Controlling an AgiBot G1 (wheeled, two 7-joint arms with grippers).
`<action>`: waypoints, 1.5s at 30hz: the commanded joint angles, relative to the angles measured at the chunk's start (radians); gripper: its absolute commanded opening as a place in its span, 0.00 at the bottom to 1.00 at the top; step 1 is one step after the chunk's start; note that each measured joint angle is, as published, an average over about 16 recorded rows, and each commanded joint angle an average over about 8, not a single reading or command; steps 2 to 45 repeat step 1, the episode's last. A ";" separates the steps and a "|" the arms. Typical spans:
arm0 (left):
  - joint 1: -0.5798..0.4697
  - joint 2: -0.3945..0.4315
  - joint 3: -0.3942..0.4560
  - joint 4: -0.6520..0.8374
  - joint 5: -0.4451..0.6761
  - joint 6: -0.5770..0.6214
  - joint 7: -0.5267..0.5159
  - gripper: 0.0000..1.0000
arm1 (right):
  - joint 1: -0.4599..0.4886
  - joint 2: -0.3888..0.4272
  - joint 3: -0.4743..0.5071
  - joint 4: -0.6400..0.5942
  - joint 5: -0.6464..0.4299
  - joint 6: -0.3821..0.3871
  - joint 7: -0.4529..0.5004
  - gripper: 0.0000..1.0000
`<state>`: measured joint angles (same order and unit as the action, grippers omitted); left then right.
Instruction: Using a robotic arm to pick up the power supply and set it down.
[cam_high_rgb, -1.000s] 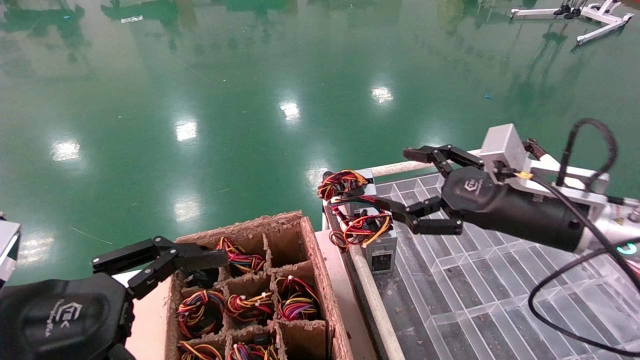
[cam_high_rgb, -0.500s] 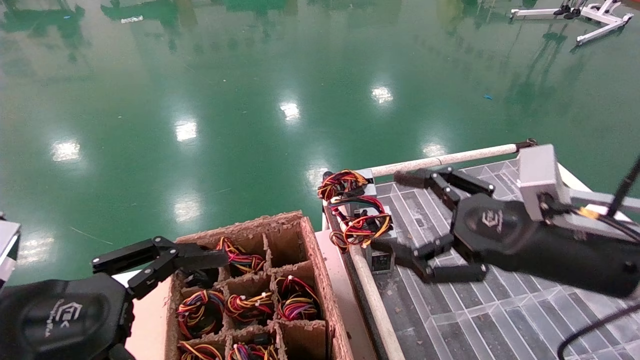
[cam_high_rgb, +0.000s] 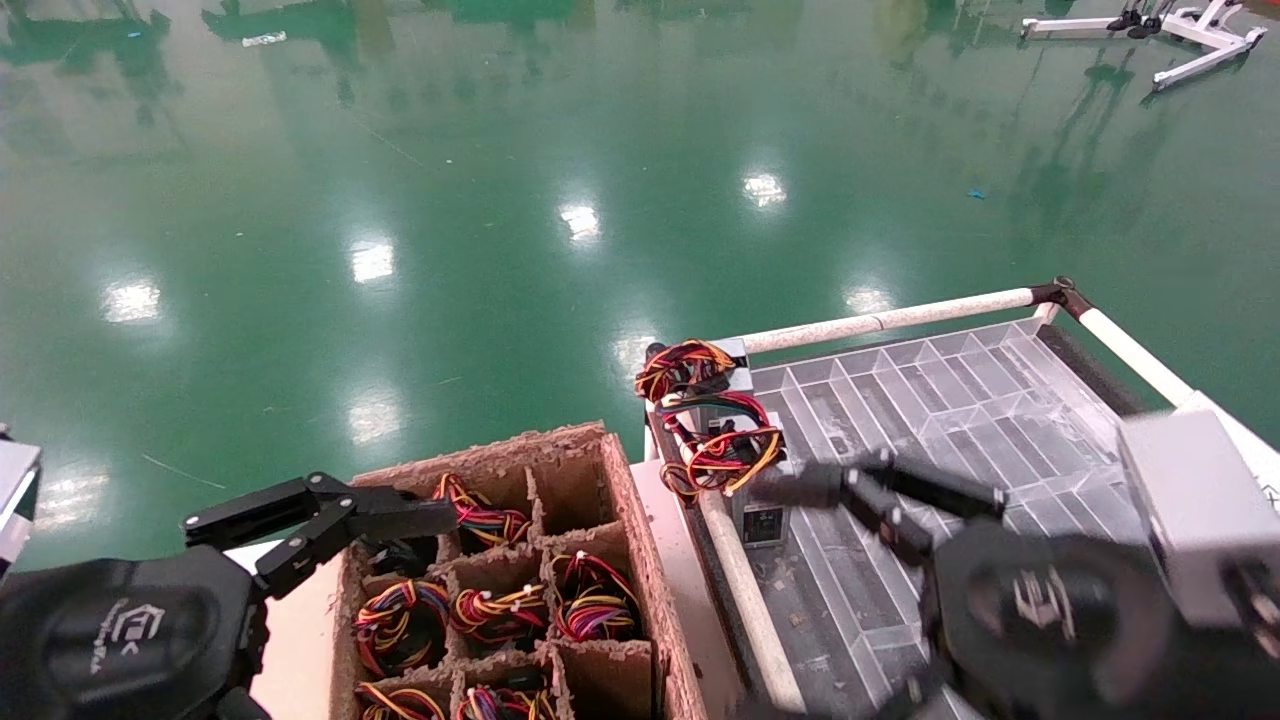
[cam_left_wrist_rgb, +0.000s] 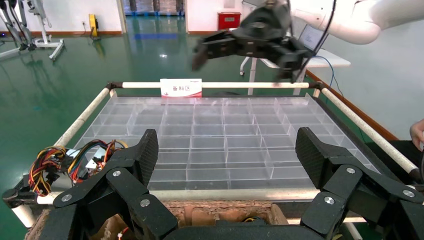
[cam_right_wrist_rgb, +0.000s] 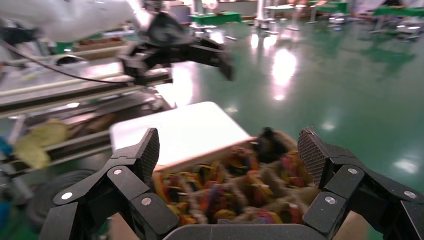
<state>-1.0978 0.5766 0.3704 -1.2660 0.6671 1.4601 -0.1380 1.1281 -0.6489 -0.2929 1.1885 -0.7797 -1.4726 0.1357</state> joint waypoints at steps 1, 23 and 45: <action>0.000 0.000 0.000 0.000 0.000 0.000 0.000 1.00 | -0.037 0.026 0.009 0.065 0.034 -0.016 0.035 1.00; 0.000 0.000 0.000 0.000 0.000 0.000 0.000 1.00 | -0.037 0.026 0.009 0.065 0.034 -0.016 0.035 1.00; 0.000 0.000 0.000 0.000 0.000 0.000 0.000 1.00 | -0.037 0.026 0.009 0.065 0.034 -0.016 0.035 1.00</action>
